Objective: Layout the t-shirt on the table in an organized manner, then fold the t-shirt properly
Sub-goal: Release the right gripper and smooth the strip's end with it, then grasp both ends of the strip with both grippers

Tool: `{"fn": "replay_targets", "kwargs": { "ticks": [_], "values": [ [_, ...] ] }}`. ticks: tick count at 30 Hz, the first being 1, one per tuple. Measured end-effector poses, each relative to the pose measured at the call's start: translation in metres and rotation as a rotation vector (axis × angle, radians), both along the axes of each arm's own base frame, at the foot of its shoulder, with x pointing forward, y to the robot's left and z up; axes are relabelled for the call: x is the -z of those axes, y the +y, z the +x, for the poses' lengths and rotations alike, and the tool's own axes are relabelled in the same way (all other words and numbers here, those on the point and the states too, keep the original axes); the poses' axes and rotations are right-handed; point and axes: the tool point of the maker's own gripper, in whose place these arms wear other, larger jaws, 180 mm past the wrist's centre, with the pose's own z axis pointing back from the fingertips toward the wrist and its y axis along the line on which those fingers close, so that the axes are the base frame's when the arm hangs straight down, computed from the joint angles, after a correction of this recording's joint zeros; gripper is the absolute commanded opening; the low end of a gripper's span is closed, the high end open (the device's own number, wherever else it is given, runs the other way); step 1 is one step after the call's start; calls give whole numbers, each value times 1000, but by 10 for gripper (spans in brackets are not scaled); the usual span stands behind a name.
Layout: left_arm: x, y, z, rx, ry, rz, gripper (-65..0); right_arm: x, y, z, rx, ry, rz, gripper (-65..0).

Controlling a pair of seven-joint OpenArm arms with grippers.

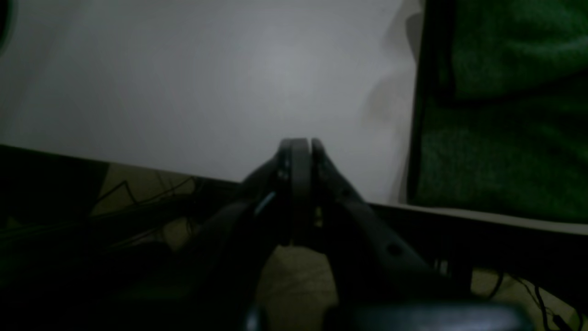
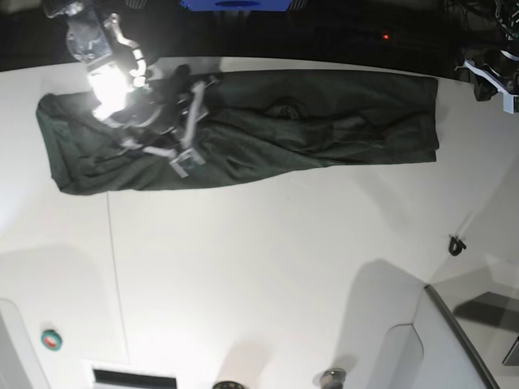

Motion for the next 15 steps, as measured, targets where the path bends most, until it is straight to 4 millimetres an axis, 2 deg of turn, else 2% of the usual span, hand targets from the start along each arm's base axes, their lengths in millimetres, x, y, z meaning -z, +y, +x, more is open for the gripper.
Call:
{"fn": "replay_targets", "kwargs": {
  "ticks": [3, 5, 7, 9, 12, 13, 15],
  "values": [
    [1, 0, -2, 0, 5, 0, -650, -27, -44, 33, 146, -99, -7, -365],
    [1, 0, -2, -1, 5, 0, -650, -42, -83, 60, 261, -158, -34, -365],
    [0, 0, 0, -1, 1, 0, -650, -46, -113, 84, 349, -186, -39, -368],
    [0, -1, 0, -1, -2, -2, -650, -37, -137, 101, 413, -182, -51, -425],
    [5, -13, 12, 3, -16, -24, -650, -12, -144, 111, 445, -139, -26, -611],
    [8, -20, 17, 0, -31, -41, -650, -2, -142, 111, 455, -109, -14, -645],
    [14, -41, 29, -8, -71, -93, -650, 11, -139, 111, 462, -73, -2, -642]
  ]
}}
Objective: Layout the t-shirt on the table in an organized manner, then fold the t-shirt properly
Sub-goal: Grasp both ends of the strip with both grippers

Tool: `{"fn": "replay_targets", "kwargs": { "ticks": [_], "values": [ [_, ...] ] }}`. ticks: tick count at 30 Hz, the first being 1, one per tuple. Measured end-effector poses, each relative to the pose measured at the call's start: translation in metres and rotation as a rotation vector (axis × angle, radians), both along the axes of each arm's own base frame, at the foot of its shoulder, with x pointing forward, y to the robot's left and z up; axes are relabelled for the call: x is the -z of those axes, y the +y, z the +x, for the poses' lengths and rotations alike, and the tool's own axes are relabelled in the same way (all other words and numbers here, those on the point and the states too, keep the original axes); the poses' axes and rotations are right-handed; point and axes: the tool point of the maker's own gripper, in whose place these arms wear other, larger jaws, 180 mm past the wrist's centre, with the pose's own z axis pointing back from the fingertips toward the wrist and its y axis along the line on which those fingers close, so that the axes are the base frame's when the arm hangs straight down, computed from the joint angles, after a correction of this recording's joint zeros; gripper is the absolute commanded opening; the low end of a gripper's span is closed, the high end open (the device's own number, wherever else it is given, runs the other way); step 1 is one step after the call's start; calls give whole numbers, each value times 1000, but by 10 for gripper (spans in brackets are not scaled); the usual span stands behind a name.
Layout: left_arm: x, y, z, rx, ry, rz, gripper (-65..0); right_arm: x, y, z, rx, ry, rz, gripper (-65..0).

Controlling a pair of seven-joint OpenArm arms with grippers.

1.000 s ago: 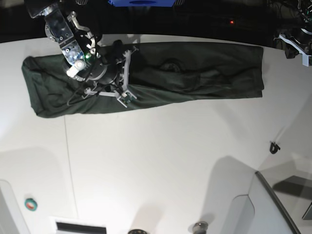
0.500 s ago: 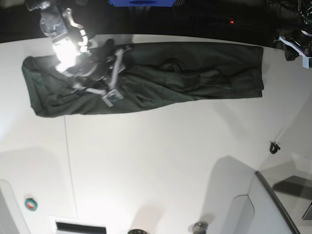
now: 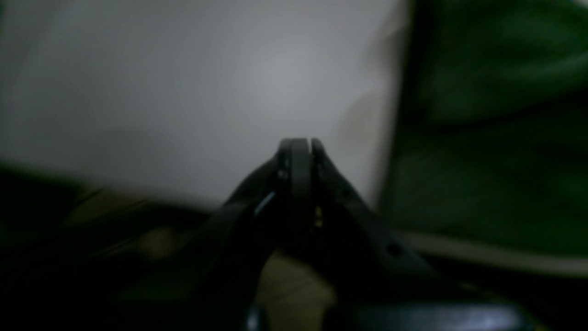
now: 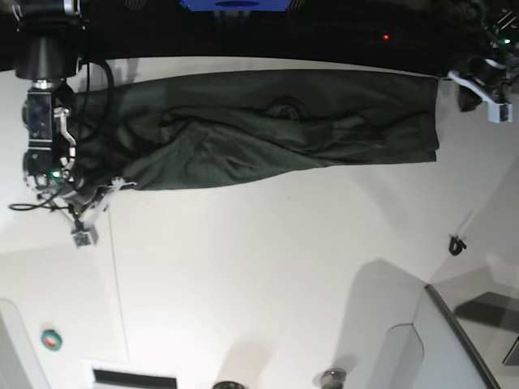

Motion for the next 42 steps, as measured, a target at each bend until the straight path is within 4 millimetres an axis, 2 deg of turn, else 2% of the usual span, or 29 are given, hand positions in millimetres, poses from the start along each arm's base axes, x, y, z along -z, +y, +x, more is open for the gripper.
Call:
{"fn": "replay_targets", "kwargs": {
  "ticks": [2, 5, 11, 16, 20, 23, 27, 36, 42],
  "values": [
    [6, -18, 6, 2, -19, -45, -650, 6, -2, -1, 8, 18, 1, -639],
    [7, -23, 12, -4, -32, -58, -650, 8, -6, -2, 12, -1, -2, -641],
    [9, -20, 16, -26, -37, -61, -650, 21, -6, -22, 17, 40, 0, -641],
    [23, -8, 2, -41, 19, -72, -650, 18, -29, -23, 83, 32, -4, -641],
    [35, -9, -6, -55, 47, -99, -650, 20, -42, -18, 99, 41, -12, -641],
    [35, -2, -5, -60, 49, -99, -650, 27, -55, -16, 115, 49, -23, -642],
    [35, 0, 0, -63, 43, -102, -650, 34, -62, -18, 127, 37, -13, -642],
    [35, 1, -1, -63, 45, -101, -650, 32, -86, -23, 134, 54, -58, -642],
    [30, 7, 0, -57, 42, -80, -650, 24, -80, -22, 113, 28, -71, -642]
  ]
}}
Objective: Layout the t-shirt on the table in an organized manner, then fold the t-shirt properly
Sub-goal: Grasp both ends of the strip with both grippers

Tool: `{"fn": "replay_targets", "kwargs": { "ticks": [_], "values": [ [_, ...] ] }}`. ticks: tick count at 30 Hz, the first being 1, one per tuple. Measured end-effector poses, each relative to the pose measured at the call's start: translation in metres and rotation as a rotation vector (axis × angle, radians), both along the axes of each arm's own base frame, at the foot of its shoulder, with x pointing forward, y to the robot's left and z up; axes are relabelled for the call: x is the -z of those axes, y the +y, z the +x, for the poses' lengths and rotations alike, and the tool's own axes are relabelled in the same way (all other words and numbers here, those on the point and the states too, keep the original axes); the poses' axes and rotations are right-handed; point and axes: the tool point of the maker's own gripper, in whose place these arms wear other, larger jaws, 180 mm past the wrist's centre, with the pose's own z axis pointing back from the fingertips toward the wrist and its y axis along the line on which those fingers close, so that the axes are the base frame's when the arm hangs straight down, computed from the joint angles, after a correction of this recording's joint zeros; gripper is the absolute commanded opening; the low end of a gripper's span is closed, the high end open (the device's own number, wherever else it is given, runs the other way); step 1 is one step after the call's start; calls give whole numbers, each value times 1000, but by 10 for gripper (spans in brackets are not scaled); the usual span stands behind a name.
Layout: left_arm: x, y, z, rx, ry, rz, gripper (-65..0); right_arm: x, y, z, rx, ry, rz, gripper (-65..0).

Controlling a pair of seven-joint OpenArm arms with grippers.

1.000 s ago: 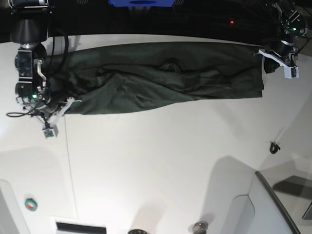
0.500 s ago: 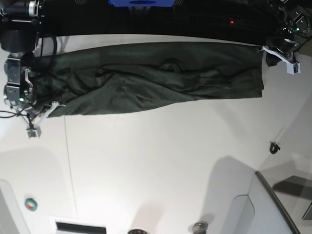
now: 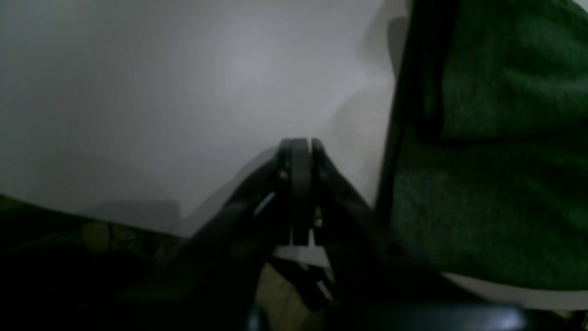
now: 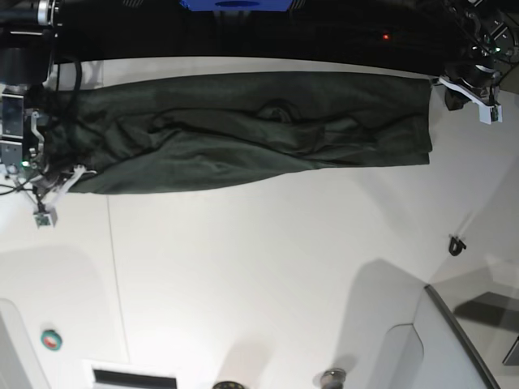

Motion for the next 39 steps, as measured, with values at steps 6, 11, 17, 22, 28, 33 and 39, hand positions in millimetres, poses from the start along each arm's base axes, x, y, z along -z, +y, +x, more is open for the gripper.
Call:
{"fn": "replay_targets", "kwargs": {
  "ticks": [6, 11, 17, 22, 28, 33, 39],
  "values": [
    [-25, 9, 2, 34, -26, 76, -650, -40, 17, 11, -49, -130, -21, -642],
    [-47, 15, 0, -32, -136, 19, -650, -66, 28, 5, -90, -203, -43, -642],
    [-66, 18, 10, -59, -265, -130, -95, -64, 44, -6, -103, -201, -21, -642],
    [-36, -2, 10, -82, -228, -252, 0, -59, 41, -9, -101, -187, -24, -642],
    [-21, -42, 42, 1, -227, -334, 0, -47, 48, -15, -123, -149, -18, -642],
    [-8, -59, 47, 27, -208, -371, 0, -44, 53, -17, -127, -141, -7, -642],
    [0, -66, 53, 1, -239, -437, 0, -43, 53, -17, -127, -140, -5, -642]
  ]
}}
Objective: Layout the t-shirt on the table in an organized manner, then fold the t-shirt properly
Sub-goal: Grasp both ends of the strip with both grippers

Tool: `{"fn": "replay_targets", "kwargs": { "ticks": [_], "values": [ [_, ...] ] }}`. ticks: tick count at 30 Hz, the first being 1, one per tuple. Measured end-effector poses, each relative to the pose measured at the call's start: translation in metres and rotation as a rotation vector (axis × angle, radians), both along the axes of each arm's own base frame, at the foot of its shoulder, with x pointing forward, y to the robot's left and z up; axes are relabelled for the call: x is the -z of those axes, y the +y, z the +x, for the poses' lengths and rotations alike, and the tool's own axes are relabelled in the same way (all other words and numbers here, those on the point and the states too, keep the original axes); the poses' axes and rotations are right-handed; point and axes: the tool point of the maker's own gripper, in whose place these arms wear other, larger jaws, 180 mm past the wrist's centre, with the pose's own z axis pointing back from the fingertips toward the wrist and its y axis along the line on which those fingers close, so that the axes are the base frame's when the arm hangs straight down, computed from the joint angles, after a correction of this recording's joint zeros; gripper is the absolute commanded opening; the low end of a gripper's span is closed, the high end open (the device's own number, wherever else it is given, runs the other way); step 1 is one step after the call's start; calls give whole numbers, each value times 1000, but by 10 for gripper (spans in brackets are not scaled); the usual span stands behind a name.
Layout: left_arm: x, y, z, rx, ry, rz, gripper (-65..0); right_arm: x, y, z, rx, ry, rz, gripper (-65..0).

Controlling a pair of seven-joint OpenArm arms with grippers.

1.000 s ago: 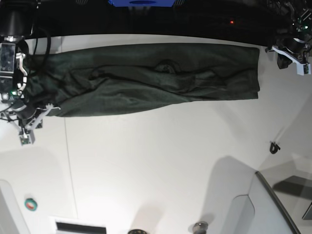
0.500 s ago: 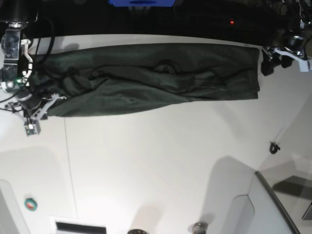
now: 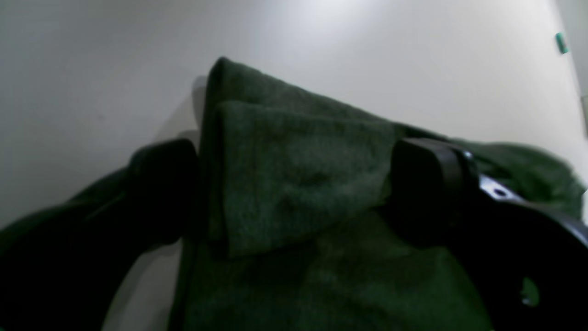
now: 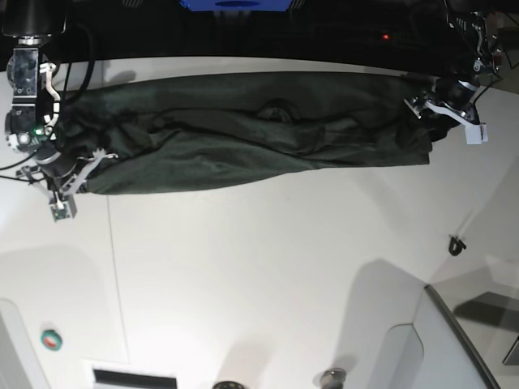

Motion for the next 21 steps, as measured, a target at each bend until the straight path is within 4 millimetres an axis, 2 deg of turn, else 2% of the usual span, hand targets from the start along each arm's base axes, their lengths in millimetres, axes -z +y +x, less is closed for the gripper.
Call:
{"fn": "replay_targets", "kwargs": {
  "ticks": [1, 2, 8, 9, 14, 17, 21],
  "values": [
    [1, 1, 1, -9, -8, -11, -31, 0, 0, 0, 0, 1, -1, -642],
    [2, 3, 2, -17, -7, -15, -91, 0, -1, 0, 0, 0, -2, -642],
    [16, 6, 9, 5, 63, 30, -609, 0, -1, 0, 0, 0, -4, -642],
    [17, 5, 10, 14, 69, 34, -650, 0, -1, 0, 1, 1, -4, -642],
    [13, 11, 20, 47, 79, 66, -650, 1, -2, -2, 3, 1, -3, -642],
    [4, 25, 26, 39, 53, 110, -650, 5, -2, -8, 4, 18, -2, -642],
    [-5, 51, 24, 23, 56, 170, -650, 5, -2, -8, 4, 13, 0, -642]
  ]
}}
